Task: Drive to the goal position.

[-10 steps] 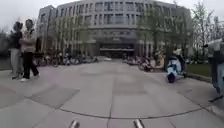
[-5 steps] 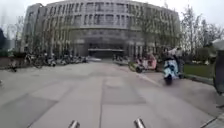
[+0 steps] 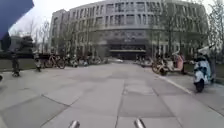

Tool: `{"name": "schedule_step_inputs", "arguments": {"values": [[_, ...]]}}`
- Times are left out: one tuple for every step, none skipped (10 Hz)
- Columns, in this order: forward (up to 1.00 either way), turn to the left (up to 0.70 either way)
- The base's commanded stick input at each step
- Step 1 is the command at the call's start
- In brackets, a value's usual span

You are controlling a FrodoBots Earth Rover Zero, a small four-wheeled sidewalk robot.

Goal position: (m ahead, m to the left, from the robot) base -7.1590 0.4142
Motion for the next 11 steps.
{"name": "schedule_step_inputs", "arguments": {"values": [[0.00,1.00],[0.00,1.00],[0.00,1.00],[0.00,1.00],[0.00,1.00],[0.00,1.00],[0.00,1.00],[0.00,1.00],[0.00,1.00],[0.00,1.00],[0.00,1.00]]}}
